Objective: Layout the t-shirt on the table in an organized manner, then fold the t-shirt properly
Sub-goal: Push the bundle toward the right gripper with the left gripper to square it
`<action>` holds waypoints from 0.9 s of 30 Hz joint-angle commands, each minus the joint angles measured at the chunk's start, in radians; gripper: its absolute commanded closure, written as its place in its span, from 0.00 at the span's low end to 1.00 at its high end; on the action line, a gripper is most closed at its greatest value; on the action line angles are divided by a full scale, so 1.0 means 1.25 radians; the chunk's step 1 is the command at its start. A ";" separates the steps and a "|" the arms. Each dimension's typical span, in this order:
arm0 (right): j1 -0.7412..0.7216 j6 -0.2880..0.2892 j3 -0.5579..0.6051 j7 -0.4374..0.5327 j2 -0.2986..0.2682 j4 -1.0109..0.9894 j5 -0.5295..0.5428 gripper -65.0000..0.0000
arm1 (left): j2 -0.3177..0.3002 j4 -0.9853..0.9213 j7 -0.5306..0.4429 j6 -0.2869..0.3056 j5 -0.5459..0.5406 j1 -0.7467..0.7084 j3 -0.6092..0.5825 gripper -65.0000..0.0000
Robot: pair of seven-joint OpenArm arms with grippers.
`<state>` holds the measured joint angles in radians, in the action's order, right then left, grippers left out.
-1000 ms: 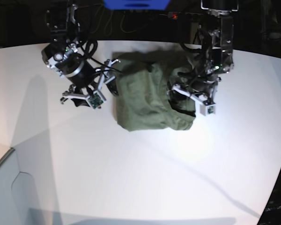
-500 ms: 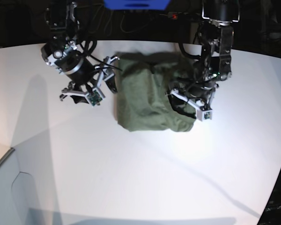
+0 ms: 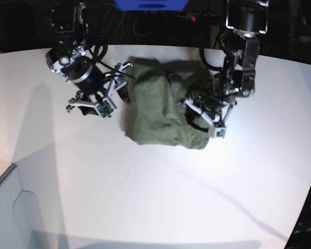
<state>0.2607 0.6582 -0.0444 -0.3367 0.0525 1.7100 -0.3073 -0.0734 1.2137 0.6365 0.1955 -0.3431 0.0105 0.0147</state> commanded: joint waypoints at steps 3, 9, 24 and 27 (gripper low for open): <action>-0.007 -0.002 -0.001 0.020 -0.001 0.015 0.011 0.45 | -0.035 -0.023 0.034 -0.005 0.014 0.052 -0.085 1.00; -0.008 -0.004 -0.045 0.020 0.000 0.015 0.011 0.45 | -0.084 -0.082 0.032 -0.004 0.014 0.180 -0.279 1.00; -0.055 -0.006 -0.292 0.021 0.068 0.015 0.011 0.46 | -0.043 -0.172 -0.105 -0.004 0.015 0.426 -0.732 1.00; -0.055 -0.006 -0.326 0.021 0.078 0.018 0.011 0.46 | -0.029 -0.174 -0.113 -0.004 0.015 0.449 -0.799 1.00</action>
<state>0.1951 0.6575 -0.4534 -0.3294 0.1471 1.7138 -0.3077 -0.1150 0.9821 0.5148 0.1909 -0.3202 0.5419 -0.9890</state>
